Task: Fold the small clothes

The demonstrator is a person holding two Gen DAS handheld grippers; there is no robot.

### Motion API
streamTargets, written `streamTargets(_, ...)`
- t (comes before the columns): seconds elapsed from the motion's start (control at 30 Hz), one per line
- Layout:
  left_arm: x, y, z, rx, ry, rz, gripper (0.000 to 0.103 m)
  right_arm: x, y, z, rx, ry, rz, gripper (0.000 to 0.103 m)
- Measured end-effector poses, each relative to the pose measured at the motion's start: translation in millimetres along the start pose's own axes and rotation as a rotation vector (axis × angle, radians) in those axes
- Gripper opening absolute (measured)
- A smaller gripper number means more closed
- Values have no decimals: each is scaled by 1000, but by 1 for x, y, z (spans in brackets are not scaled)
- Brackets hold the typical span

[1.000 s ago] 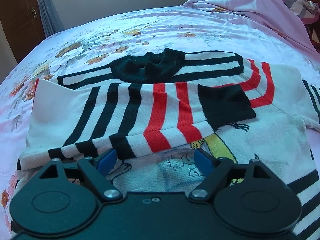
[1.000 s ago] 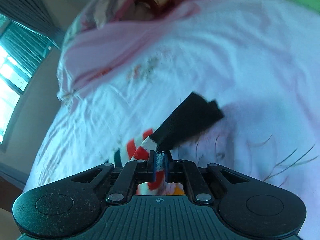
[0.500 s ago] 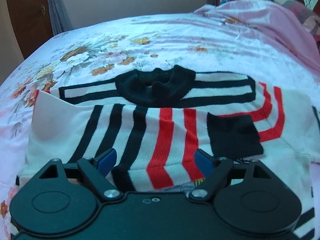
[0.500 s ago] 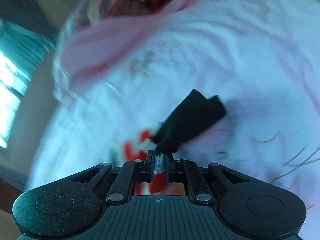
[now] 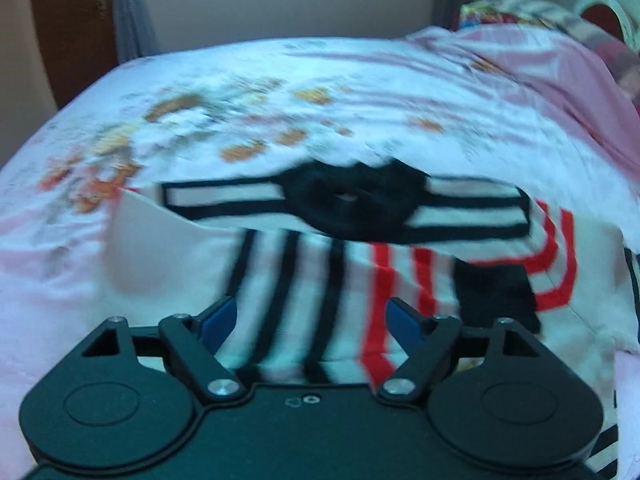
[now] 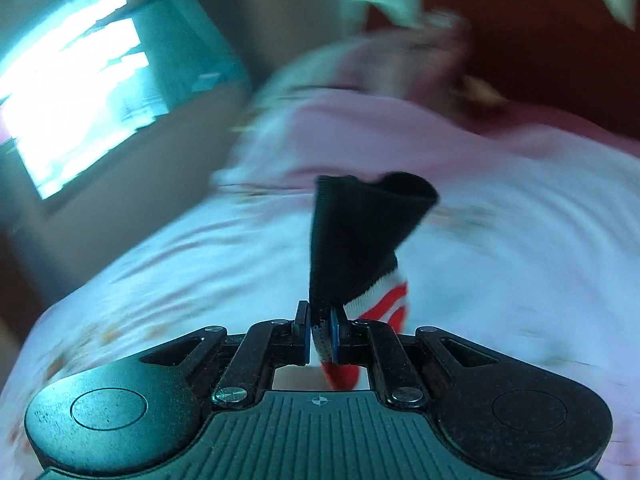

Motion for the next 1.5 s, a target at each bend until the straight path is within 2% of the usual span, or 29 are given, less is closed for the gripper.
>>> streamTargets(0.1,1,28,11,45,-22,7,80,-25,82,-4,175,33,69,9)
streamTargets(0.2,-2,54,17,69,-20,23,81,-79,157,-13,330,156,129,9)
streamTargets(0.27,-4,70,19,90,-14,50,82,-125,187,-22,379,267,153,9)
streamTargets(0.33,-5,83,18,91,-3,79,82,-172,206,-37,400,441,189,10)
streamTargets(0.37,-6,88,17,86,7,95,83,-191,211,-44,381,520,215,18)
streamTargets(0.4,-7,92,17,71,16,110,83,-202,212,-49,367,564,228,22)
streamTargets(0.43,-7,94,17,49,26,133,83,-206,210,-46,379,554,222,28)
streamTargets(0.53,-7,93,15,-33,37,193,90,-188,205,-33,428,538,172,64)
streamTargets(0.6,-4,87,11,-86,40,242,94,-161,201,-18,465,466,155,65)
streamTargets(0.67,-1,80,3,-141,54,291,95,-139,193,-6,445,376,173,66)
streamTargets(0.73,-3,73,-5,-183,101,352,95,-126,175,0,425,327,149,71)
streamTargets(0.83,-7,68,-8,-245,125,448,95,-117,151,4,394,314,121,72)
streamTargets(0.9,-7,61,-7,-241,126,465,99,-115,139,9,381,308,130,72)
streamTargets(1.0,-8,47,-16,-257,185,475,98,-114,118,13,356,322,101,72)
streamTargets(1.03,-9,44,-18,-265,196,485,93,-115,111,14,351,328,87,72)
streamTargets(1.1,-11,38,-23,-287,204,503,65,-117,102,15,343,335,67,72)
streamTargets(1.13,-12,36,-28,-305,217,509,40,-117,99,15,339,332,59,72)
streamTargets(1.17,-14,34,-36,-309,247,524,26,-116,94,18,336,327,53,72)
streamTargets(1.2,-16,33,-40,-302,258,539,22,-115,91,19,336,321,46,72)
streamTargets(1.27,-19,32,-41,-283,233,535,4,-111,87,21,333,304,44,72)
streamTargets(1.37,-6,33,-22,-271,112,481,4,-103,84,23,302,258,68,72)
streamTargets(1.5,24,58,11,-303,-24,459,4,-96,86,11,229,239,127,72)
Point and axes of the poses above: each gripper's, at about its wrist camera, not at the fingertips, and z roughly against the way its jaws point, y to its left, x to its top, the point moved 1 cm from there along -z, roughly the way its jaws point, and after that the axes turned 9 degrees about -y, right-handed, at the moved point
